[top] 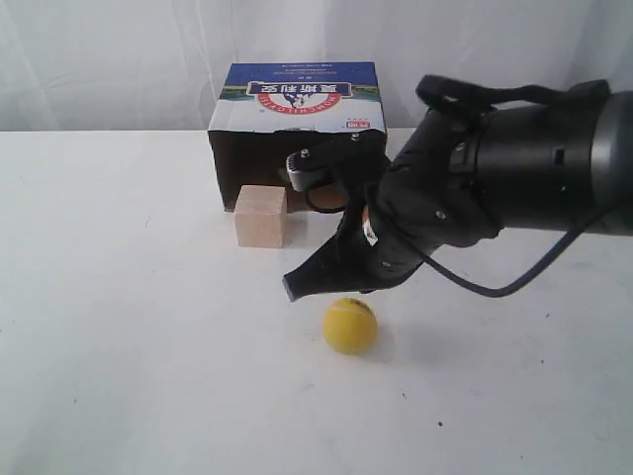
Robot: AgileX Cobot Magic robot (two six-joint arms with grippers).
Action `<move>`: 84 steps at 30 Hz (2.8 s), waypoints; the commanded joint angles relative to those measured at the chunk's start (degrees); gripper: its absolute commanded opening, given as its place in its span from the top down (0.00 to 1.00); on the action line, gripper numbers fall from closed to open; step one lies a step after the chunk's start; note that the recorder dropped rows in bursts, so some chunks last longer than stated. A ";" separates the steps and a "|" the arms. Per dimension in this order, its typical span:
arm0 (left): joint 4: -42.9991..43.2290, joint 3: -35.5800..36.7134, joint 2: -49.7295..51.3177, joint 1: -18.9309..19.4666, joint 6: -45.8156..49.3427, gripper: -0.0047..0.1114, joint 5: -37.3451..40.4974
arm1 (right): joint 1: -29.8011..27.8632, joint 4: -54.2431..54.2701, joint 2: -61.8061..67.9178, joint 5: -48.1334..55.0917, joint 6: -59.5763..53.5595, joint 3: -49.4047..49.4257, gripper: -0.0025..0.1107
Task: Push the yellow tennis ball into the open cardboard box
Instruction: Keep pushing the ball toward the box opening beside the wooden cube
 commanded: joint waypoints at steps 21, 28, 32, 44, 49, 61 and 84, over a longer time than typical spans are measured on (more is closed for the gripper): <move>-0.58 0.08 -0.27 0.04 -0.11 0.96 0.28 | -15.43 12.95 7.53 -14.61 -14.20 -0.03 0.98; -0.58 0.08 -0.27 0.04 -0.11 0.96 0.28 | -16.05 12.95 10.69 -13.63 -14.36 -0.64 0.98; -0.58 0.08 -0.27 0.04 -0.11 0.96 0.28 | -16.05 12.95 10.69 -14.74 -14.36 -0.64 0.98; -0.58 0.08 -0.27 0.04 -0.11 0.96 0.28 | -16.16 12.95 10.69 -22.53 -14.36 -0.64 0.98; -0.58 0.08 -0.27 0.04 -0.11 0.96 0.28 | -16.16 12.95 10.69 -22.65 -14.36 -0.64 0.98; -25.58 0.08 -0.27 0.04 -4.12 0.96 -11.70 | -16.16 12.95 10.69 -26.24 -14.36 -0.64 0.98; -33.79 0.08 -0.27 0.04 0.20 0.96 -13.66 | -15.06 14.15 13.35 -26.38 -12.92 -0.64 0.98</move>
